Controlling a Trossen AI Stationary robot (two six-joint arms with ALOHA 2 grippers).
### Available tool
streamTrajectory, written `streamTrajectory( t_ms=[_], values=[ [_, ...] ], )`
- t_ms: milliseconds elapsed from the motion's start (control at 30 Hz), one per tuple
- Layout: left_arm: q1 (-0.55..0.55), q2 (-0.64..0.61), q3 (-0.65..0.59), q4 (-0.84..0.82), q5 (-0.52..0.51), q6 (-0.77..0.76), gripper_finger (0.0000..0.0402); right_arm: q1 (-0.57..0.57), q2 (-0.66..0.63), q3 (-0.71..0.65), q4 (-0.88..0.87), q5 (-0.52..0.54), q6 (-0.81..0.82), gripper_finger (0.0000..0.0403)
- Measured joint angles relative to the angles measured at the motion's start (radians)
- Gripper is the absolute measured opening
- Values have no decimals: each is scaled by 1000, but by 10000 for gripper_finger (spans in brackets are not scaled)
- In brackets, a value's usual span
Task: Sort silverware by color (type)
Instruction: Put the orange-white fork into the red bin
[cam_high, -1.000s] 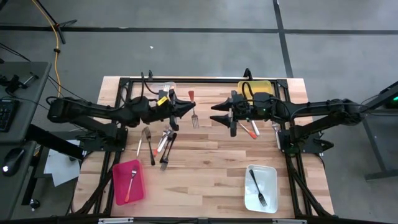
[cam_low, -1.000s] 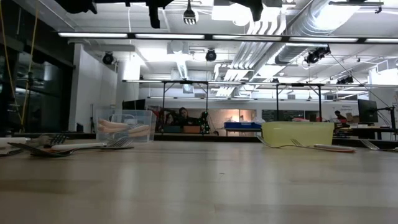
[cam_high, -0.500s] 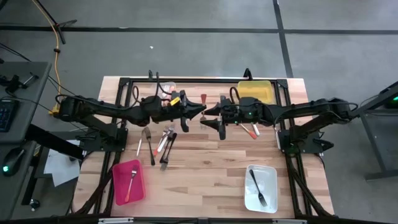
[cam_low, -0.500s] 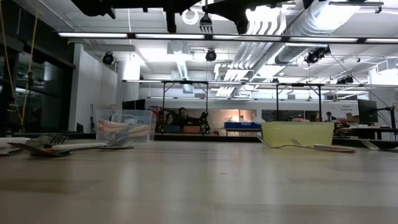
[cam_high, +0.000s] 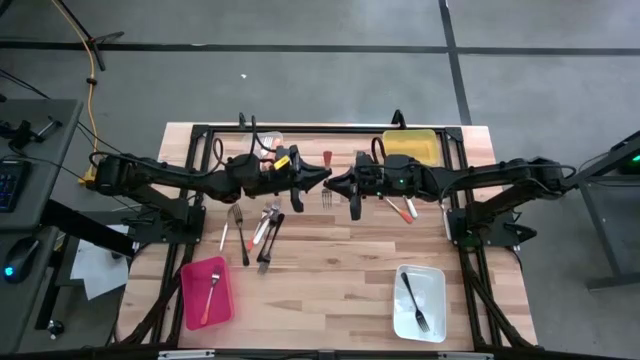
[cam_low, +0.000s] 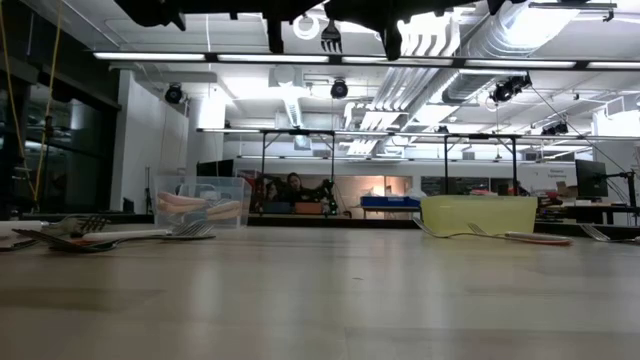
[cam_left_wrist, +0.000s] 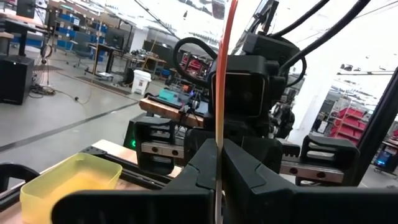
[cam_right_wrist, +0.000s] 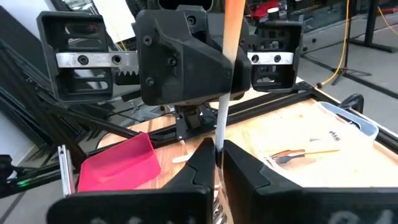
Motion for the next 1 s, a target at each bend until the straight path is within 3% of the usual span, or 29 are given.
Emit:
streamTrajectory(
  t_ms=[833,1000],
  values=[
    [0,-1,1,-33,2,1,22,0,0,-1,-12,-1,-60,0],
    [3,-28,1,-95,32,-15,45,-4,-11,-1,-50,-5,-72,0]
  ],
)
